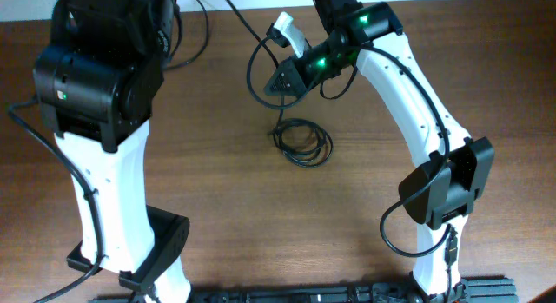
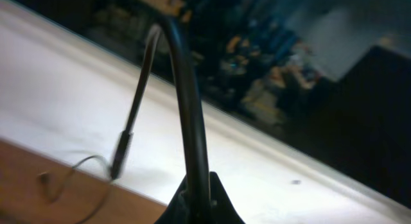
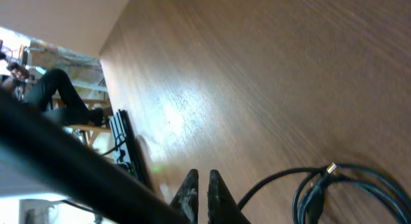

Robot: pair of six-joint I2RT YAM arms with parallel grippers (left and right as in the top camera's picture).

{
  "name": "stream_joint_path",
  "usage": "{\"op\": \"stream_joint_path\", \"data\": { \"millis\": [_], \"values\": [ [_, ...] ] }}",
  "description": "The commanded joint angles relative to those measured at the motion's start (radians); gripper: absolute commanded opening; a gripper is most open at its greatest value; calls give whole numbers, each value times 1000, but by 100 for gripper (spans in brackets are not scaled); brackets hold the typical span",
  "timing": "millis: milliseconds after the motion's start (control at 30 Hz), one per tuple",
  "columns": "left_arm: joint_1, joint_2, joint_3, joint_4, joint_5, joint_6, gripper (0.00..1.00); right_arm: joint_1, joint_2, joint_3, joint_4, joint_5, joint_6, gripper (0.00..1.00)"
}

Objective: Untangle cables

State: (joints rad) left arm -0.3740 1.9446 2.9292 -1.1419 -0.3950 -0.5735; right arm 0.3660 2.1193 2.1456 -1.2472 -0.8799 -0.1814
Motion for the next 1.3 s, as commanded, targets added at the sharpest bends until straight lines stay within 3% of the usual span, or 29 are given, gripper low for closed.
{"op": "stream_joint_path", "data": {
  "millis": [0, 67, 133, 167, 200, 267, 333, 367, 467, 533, 633, 667, 833, 867, 933, 967, 1000, 1100, 1133, 1167, 1200, 1267],
  "values": [
    [23, -19, 9, -89, -189, 80, 15, -28, -48, 30, -1, 19, 289, 4],
    [62, -18, -23, -211, -184, 81, 25, -70, -58, 136, -1, -80, 430, 4],
    [66, -18, -64, -278, -103, 82, 64, -91, -58, 221, 9, -136, 638, 4],
    [66, -18, -86, -313, -8, 82, 77, -92, -58, 258, 11, -155, 787, 4],
    [66, -18, -101, -343, 87, 92, 78, -92, -58, 278, 20, -183, 920, 4],
    [63, -18, -111, -356, 489, 433, 79, -92, -58, 284, 131, -239, 1177, 4],
    [63, -18, -111, -396, 805, 686, 78, -93, -58, 284, 242, -238, 1315, 4],
    [63, -18, -111, -429, 853, 767, 80, -93, -58, 284, 322, -239, 1428, 4],
    [63, -15, -116, -464, 832, 838, 82, -93, -58, 284, 438, -264, 1609, 4],
    [63, -13, -128, -460, 800, 837, 82, -92, -58, 284, 467, -296, 1626, 4],
    [63, -13, -190, -411, 803, 836, 73, -91, -58, 284, 467, -341, 1638, 4],
    [63, -13, -228, -385, 826, 836, 58, -90, -58, 284, 467, -357, 1653, 4],
    [63, -13, -283, -332, 934, 837, 47, -77, -58, 284, 486, -361, 1657, 4],
    [63, -13, -283, -332, 980, 837, 52, -76, -58, 284, 505, -361, 1657, 4],
    [63, -13, -283, -320, 982, 837, 48, -76, -58, 284, 508, -362, 1657, 4],
    [63, -13, -283, -309, 979, 837, 30, -76, -58, 284, 508, -362, 1657, 4],
    [63, -13, -283, -302, 979, 836, 26, -75, -58, 284, 508, -362, 1657, 4],
    [63, -13, -283, -303, 979, 836, 31, -70, -58, 284, 508, -362, 1657, 4],
    [63, -13, -283, -303, 979, 836, 24, -70, -58, 284, 508, -362, 1656, 4],
    [63, -13, -283, -303, 979, 836, 8, -68, -58, 284, 508, -362, 1656, 4],
    [63, -13, -283, -302, 979, 836, 0, -66, -58, 284, 508, -362, 1653, 4],
    [63, -13, -283, -283, 979, 803, 0, -66, -58, 284, 507, -357, 1571, 4]
  ]
}}
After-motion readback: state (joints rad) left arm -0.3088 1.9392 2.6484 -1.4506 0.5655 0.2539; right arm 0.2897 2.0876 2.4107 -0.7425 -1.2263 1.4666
